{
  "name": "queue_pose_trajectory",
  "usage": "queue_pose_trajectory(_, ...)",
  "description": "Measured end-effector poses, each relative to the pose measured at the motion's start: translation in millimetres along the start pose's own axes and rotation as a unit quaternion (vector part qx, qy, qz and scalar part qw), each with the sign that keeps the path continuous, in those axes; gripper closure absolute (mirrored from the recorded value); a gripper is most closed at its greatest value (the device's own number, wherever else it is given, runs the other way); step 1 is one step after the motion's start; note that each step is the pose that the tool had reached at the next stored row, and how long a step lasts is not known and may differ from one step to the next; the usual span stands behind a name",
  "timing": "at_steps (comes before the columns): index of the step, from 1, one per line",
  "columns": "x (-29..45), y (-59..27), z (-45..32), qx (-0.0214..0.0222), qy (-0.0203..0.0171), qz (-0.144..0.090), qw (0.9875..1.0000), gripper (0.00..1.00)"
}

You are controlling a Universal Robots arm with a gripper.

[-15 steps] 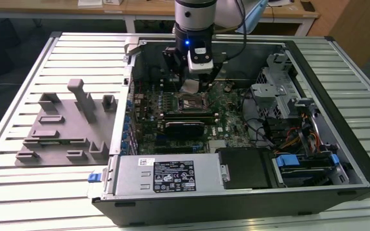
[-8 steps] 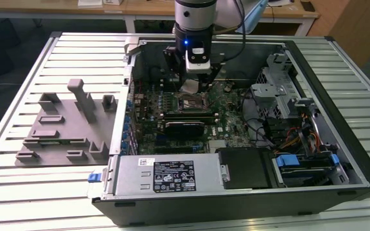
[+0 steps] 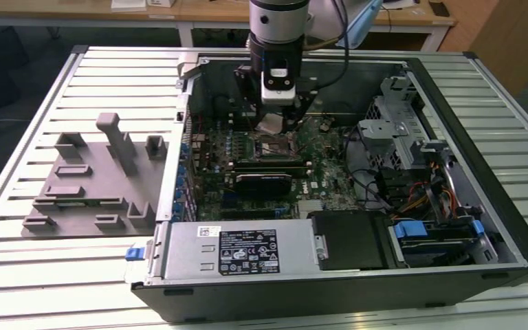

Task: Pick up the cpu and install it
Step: 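Place the cpu into insertion slot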

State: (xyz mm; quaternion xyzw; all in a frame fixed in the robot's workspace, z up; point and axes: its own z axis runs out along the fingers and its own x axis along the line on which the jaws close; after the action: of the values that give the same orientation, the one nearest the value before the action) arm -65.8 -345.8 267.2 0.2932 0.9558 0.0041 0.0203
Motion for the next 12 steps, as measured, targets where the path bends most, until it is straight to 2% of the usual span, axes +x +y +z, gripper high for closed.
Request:
queue_pose_trajectory(7, 0.0, 0.0, 0.0, 0.0013, -0.0007, 0.036, 0.9994, 0.45)
queue_pose_trajectory(12, 0.0, 0.0, 0.2, 0.0025, -0.0013, 0.067, 0.9977, 0.45)
